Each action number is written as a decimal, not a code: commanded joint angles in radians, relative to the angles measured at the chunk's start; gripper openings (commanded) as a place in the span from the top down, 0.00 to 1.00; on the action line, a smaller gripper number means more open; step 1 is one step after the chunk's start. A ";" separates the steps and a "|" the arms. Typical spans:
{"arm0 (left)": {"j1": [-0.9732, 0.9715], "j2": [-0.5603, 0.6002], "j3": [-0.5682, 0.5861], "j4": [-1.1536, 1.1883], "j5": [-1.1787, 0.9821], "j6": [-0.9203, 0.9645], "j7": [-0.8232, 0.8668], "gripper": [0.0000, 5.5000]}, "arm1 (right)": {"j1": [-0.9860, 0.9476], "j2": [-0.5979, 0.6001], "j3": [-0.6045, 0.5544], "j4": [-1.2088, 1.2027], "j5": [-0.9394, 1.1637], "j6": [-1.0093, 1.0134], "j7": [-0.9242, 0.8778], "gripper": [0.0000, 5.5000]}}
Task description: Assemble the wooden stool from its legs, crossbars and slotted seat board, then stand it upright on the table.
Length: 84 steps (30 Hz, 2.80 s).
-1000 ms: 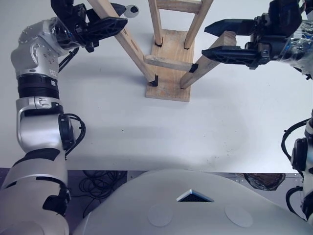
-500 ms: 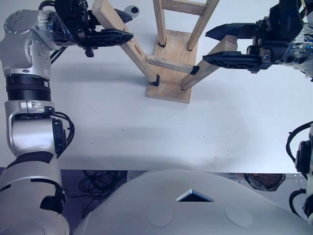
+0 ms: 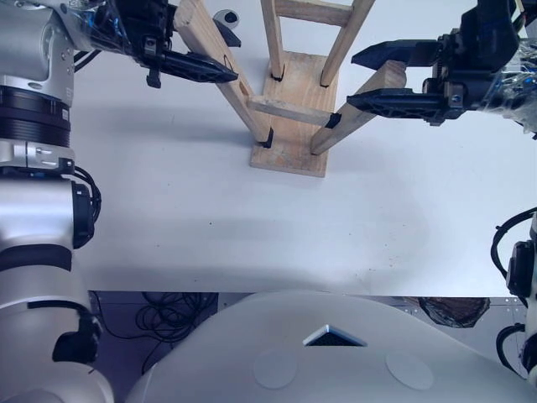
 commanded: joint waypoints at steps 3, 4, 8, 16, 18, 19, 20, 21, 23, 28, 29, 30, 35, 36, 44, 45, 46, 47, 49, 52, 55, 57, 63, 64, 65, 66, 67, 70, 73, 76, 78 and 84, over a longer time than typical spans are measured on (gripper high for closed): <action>0.031 0.004 -0.047 -0.072 0.055 0.033 0.000 0.63 | 0.057 0.000 0.080 -0.018 -0.002 0.044 0.028 0.61; 0.038 0.001 -0.048 -0.087 0.054 0.039 0.000 0.63 | 0.057 0.001 0.080 -0.018 -0.002 0.043 0.028 0.61; 0.056 -0.008 -0.051 -0.151 0.051 0.064 0.002 0.63 | 0.055 0.000 0.086 -0.016 -0.006 0.037 0.033 0.61; 0.080 -0.017 -0.030 -0.242 0.031 0.147 0.019 0.63 | 0.051 -0.016 0.106 -0.007 -0.033 0.009 0.047 0.61; 0.093 -0.028 -0.026 -0.322 -0.007 0.238 0.041 0.63 | 0.039 -0.026 0.125 0.000 -0.055 -0.008 0.061 0.61; 0.103 -0.028 -0.027 -0.357 -0.017 0.278 0.052 0.63 | 0.033 -0.031 0.138 0.007 -0.071 -0.020 0.070 0.61; 0.118 -0.028 -0.031 -0.396 -0.018 0.319 0.075 0.63 | 0.023 -0.037 0.156 0.025 -0.101 -0.046 0.081 0.62; 0.135 -0.026 -0.036 -0.431 -0.017 0.355 0.098 0.63 | 0.012 -0.041 0.173 0.048 -0.133 -0.076 0.093 0.62; 0.172 -0.033 -0.035 -0.492 -0.015 0.417 0.160 0.63 | -0.025 -0.043 0.205 0.118 -0.203 -0.150 0.124 0.62; 0.239 -0.047 -0.012 -0.570 -0.002 0.424 0.253 0.63 | -0.103 -0.013 0.246 0.267 -0.282 -0.253 0.156 0.62; 0.255 -0.042 -0.013 -0.568 0.019 0.370 0.251 0.63 | -0.107 -0.008 0.245 0.269 -0.275 -0.251 0.153 0.62; 0.268 -0.037 -0.012 -0.563 0.036 0.323 0.248 0.63 | -0.107 -0.004 0.244 0.267 -0.266 -0.248 0.151 0.62; 0.287 -0.025 0.008 -0.484 0.070 0.187 0.239 0.63 | -0.091 -0.010 0.178 0.242 -0.212 -0.197 0.126 0.46; 0.286 -0.025 0.011 -0.473 0.074 0.173 0.238 0.63 | -0.095 -0.011 0.157 0.243 -0.198 -0.184 0.120 0.43; 0.267 -0.030 0.001 -0.388 0.102 0.120 0.242 0.63 | -0.173 -0.002 -0.061 0.286 0.006 -0.012 0.077 0.36; 0.265 -0.030 -0.001 -0.380 0.102 0.119 0.243 0.63 | -0.183 0.001 -0.093 0.290 0.045 0.020 0.071 0.36; 0.261 -0.031 -0.004 -0.373 0.104 0.118 0.246 0.63 | -0.194 0.004 -0.132 0.296 0.090 0.057 0.063 0.36; 0.259 -0.032 -0.006 -0.367 0.104 0.119 0.250 0.63 | -0.207 0.009 -0.163 0.302 0.128 0.087 0.051 0.36; 0.250 -0.041 -0.008 -0.363 0.104 0.121 0.266 0.63 | -0.236 0.031 -0.227 0.312 0.185 0.129 -0.012 0.36; 0.236 -0.054 -0.007 -0.368 0.105 0.129 0.290 0.63 | -0.246 0.073 -0.236 0.257 0.125 0.092 -0.185 0.43; 0.217 -0.062 -0.003 -0.385 0.117 0.187 0.351 0.63 | -0.276 0.163 -0.094 0.092 -0.157 0.094 -0.595 0.52; 0.201 -0.069 0.007 -0.404 0.111 0.254 0.404 0.63 | -0.253 0.233 0.011 -0.070 -0.300 0.127 -0.789 0.59; 0.182 -0.088 0.016 -0.429 0.102 0.336 0.477 0.63 | -0.149 0.283 0.337 -0.310 -0.644 0.105 -0.969 0.78; 0.181 -0.090 0.016 -0.431 0.102 0.341 0.481 0.63 | -0.144 0.290 0.340 -0.312 -0.647 0.116 -0.963 0.80; 0.180 -0.090 0.017 -0.431 0.102 0.345 0.482 0.63 | -0.138 0.294 0.344 -0.305 -0.652 0.124 -0.957 0.83; 0.179 -0.090 0.016 -0.430 0.102 0.346 0.483 0.63 | -0.126 0.298 0.348 -0.295 -0.658 0.130 -0.952 0.86; 0.177 -0.091 0.015 -0.430 0.102 0.348 0.484 0.63 | -0.103 0.298 0.365 -0.275 -0.667 0.127 -0.948 0.90; 0.172 -0.098 0.011 -0.432 0.101 0.349 0.485 0.63 | -0.038 0.298 0.415 -0.212 -0.707 0.101 -0.942 0.98; 0.174 -0.099 0.010 -0.432 0.102 0.345 0.485 0.63 | -0.009 0.303 0.435 -0.158 -0.721 0.105 -0.914 0.99; 0.176 -0.104 0.011 -0.432 0.102 0.345 0.492 0.63 | 0.050 0.322 0.500 -0.055 -0.666 0.159 -0.808 0.99; 0.177 -0.110 0.010 -0.434 0.101 0.345 0.498 0.63 | 0.095 0.328 0.545 0.036 -0.631 0.188 -0.727 0.99; 0.180 -0.132 0.015 -0.456 0.093 0.363 0.512 0.63 | 0.112 0.344 0.584 0.094 -0.642 0.196 -0.669 0.99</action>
